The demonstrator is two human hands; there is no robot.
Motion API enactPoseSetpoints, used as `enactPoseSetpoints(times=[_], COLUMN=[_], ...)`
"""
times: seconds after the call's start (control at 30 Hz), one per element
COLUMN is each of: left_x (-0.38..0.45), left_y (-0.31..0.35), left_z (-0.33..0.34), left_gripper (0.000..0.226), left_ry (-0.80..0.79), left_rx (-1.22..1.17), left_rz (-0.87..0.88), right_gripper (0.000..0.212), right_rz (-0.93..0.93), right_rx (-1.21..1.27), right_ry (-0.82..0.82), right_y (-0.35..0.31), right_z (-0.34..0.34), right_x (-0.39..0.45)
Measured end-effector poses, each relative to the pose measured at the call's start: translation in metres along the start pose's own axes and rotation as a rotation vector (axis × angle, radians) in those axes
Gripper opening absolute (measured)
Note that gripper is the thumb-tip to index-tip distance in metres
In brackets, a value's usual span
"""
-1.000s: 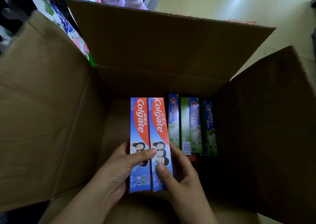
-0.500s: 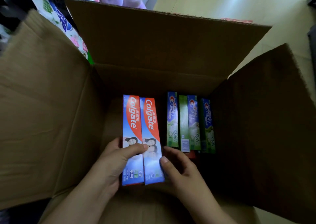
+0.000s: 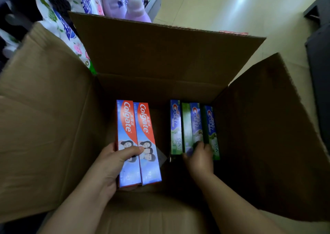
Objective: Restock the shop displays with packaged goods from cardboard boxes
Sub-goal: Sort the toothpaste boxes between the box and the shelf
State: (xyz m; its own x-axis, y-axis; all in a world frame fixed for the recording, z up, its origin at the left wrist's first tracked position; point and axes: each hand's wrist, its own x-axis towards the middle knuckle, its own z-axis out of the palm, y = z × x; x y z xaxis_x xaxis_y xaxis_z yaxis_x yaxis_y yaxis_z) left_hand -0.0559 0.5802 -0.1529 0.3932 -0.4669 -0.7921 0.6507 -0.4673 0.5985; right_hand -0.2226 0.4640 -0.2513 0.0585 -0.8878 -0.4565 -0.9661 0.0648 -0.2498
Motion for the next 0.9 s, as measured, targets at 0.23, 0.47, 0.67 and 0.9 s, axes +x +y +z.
enactPoseSetpoints(times=[0.23, 0.47, 0.67, 0.9], left_x=[0.002, 0.005, 0.006, 0.007], left_y=[0.002, 0.001, 0.003, 0.002], left_z=[0.002, 0.001, 0.005, 0.003], left_gripper=[0.013, 0.017, 0.016, 0.016], left_ry=[-0.017, 0.0, -0.003, 0.014], left_rx=[0.018, 0.025, 0.019, 0.009], left_rz=[0.001, 0.0, 0.006, 0.01], right_gripper=[0.033, 0.028, 0.016, 0.031], right_rz=[0.1, 0.136, 0.167, -0.147], right_rx=[0.223, 0.524, 0.89, -0.021], right_ry=[-0.092, -0.151, -0.253, 0.166], right_y=[0.008, 0.025, 0.032, 0.011], right_z=[-0.005, -0.033, -0.049, -0.046], right_x=[-0.001, -0.006, -0.017, -0.025])
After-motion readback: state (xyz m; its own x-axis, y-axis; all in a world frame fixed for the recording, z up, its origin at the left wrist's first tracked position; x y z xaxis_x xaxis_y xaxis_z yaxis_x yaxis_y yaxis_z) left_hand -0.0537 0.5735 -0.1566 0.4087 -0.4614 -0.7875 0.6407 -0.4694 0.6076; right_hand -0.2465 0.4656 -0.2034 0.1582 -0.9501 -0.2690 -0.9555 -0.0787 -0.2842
